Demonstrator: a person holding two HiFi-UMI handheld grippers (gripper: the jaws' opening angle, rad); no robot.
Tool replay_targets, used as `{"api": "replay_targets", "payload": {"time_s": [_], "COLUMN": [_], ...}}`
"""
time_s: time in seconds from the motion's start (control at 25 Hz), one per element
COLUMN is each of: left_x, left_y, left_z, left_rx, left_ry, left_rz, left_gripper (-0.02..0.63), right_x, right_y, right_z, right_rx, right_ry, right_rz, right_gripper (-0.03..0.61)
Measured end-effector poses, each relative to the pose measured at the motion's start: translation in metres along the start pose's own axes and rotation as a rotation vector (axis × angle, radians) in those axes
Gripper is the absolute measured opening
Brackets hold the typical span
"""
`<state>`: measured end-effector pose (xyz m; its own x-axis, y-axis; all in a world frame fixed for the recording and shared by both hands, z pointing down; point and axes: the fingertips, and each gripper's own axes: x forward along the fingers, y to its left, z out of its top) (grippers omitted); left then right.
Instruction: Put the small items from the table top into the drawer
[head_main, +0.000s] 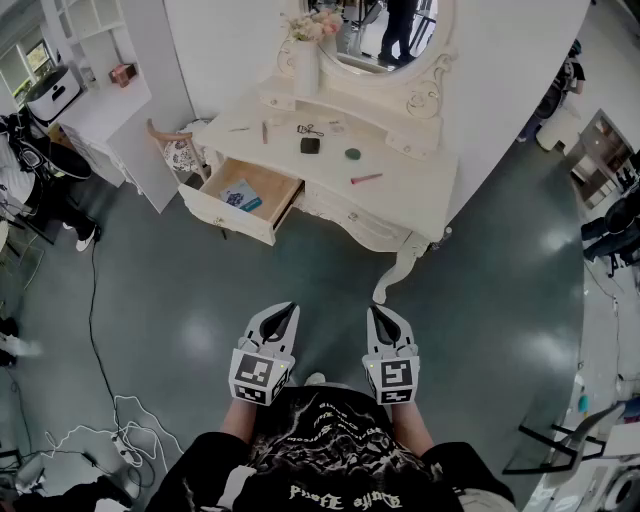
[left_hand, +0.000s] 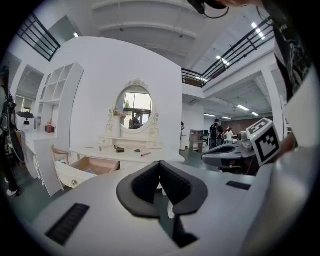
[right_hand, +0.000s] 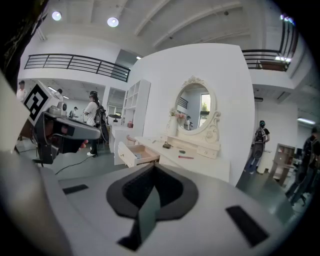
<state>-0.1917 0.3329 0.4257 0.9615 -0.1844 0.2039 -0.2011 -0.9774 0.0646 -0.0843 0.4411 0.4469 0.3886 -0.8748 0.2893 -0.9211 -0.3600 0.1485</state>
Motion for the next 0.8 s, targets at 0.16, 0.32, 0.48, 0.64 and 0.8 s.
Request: {"api": "replay_targets", "payload": {"time_s": [0.16, 0.32, 0.48, 0.64, 0.8], "left_x": [0.003, 0.004, 0.007, 0.008, 0.012], "left_y": [-0.001, -0.005, -0.005, -0.001, 0.005], "left_z": [-0.001, -0.004, -0.004, -0.008, -0.011], "left_rx": [0.0, 0.002, 0.006, 0.005, -0.008], "left_ry": [0.005, 0.01, 0.01, 0.022, 0.034], "left_rz": [0.005, 0.003, 0.003, 0.008, 0.011], "left_gripper": [0.015, 0.015, 0.015, 0.015, 0.015], "right_x": [0.0, -0.002, -0.001, 0.003, 0.011], "right_y": [-0.007, -0.01, -0.01, -0.009, -0.009], "right_z": [-0.001, -0.004, -0.001, 0.0, -0.002], "right_rx": [0.002, 0.001, 0.019, 0.039, 0.025], "right_ry": [-0.009, 0.003, -0.011, -0.03, -0.01], "right_rz": [-0.013, -0.017, -0.01, 0.002, 0.014], "right_gripper": [0.009, 0.009, 0.009, 0.009, 0.011]}}
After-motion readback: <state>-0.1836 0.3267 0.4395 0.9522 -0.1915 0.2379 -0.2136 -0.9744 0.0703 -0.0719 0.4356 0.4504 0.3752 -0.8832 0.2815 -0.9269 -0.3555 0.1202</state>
